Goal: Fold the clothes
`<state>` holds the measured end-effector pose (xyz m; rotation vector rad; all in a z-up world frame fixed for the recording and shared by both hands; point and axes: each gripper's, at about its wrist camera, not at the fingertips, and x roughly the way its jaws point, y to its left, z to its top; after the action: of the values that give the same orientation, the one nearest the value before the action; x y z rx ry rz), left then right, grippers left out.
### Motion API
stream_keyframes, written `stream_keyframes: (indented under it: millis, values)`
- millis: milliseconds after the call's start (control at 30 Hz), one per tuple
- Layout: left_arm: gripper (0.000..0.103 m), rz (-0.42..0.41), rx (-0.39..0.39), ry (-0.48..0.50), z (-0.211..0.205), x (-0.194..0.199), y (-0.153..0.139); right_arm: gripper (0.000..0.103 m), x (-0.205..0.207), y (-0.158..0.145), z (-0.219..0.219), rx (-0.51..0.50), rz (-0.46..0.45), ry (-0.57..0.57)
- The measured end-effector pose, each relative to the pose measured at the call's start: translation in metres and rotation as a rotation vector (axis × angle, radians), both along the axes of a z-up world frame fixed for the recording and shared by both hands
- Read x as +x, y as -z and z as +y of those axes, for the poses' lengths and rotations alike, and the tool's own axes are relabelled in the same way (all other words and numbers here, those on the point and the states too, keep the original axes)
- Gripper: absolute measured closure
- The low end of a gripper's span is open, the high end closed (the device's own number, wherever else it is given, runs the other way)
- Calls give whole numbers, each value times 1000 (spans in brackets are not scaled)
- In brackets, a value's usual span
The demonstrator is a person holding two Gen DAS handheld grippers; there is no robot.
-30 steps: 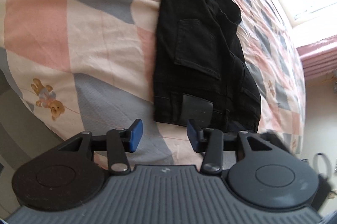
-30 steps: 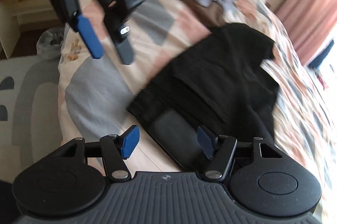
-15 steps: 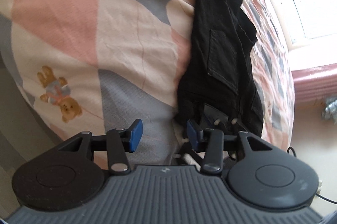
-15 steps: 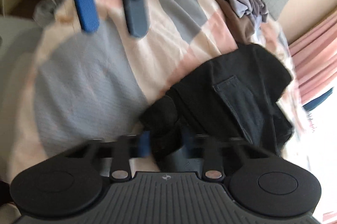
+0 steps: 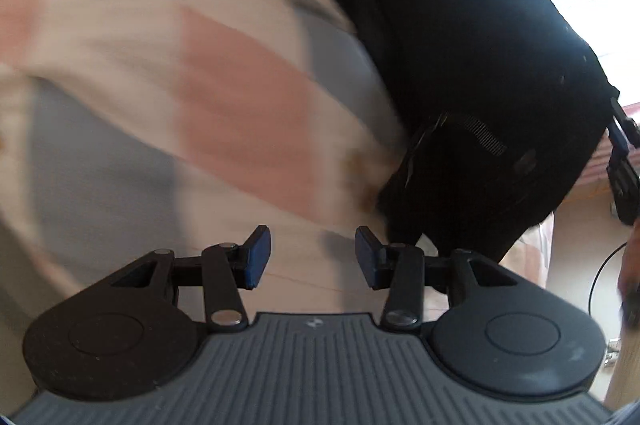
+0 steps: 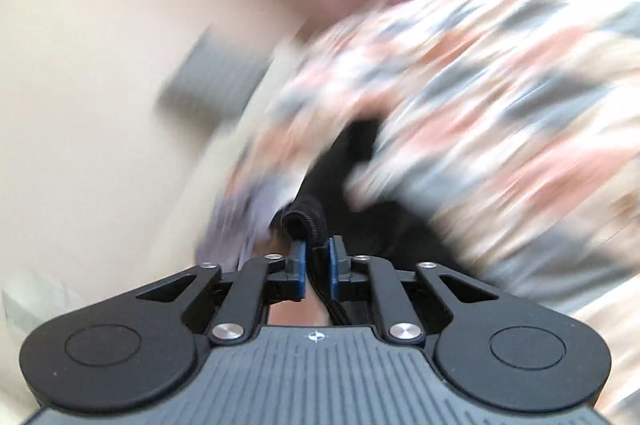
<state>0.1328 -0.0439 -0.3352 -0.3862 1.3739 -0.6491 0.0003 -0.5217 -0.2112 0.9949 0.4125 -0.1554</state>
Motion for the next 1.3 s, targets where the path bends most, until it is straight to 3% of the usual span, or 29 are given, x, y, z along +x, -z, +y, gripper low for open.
stream_keyframes:
  millis: [67,100,167,233,300,367,400,500,567,700,800,833,900,1033,1133,1300]
  values:
    - [57,4,-33,7,-39,-19,-2,103,-38,-4,-79,-15,-3,217]
    - [57,9,-49,9,-59,-28,-1,103,-57,-2,-118,-37,47,313]
    - [53,17,-76,16,-98,-45,3,102,-89,20,-187,-41,202,420]
    - [53,8,-70,18,-132,-61,9,95,-115,49,-229,53,293,424]
    - [53,11,-65,5,-157,-75,16,80,-122,77,-234,111,315,290]
    - [53,25,-44,-8,-171,-88,22,29,-109,111,-216,212,287,156]
    - [53,25,-14,-5,-177,-92,24,22,-101,129,-206,265,271,90]
    - [51,-110,117,101,-202,-106,12,21,-64,189,-181,487,275,-33]
    - [35,-219,169,192,-220,-118,2,21,-40,221,-167,581,310,-90]
    - [34,-333,213,294,-243,-142,2,13,-20,242,-120,591,344,-291]
    - [34,-317,235,274,-247,-151,9,9,-48,245,-89,644,342,-349]
    - [34,-287,214,246,-242,-147,12,9,-54,249,-85,671,340,-329]
    - [34,-126,65,127,-230,-133,23,9,-61,256,-85,720,323,-279]
    - [34,280,-314,-324,-182,-123,78,8,-59,258,-99,753,287,-204]
    - [34,394,-425,-569,-169,-133,108,8,-46,256,-111,715,291,-194]
    - [34,515,-598,-740,-192,-153,138,7,-2,262,-128,628,293,-188]
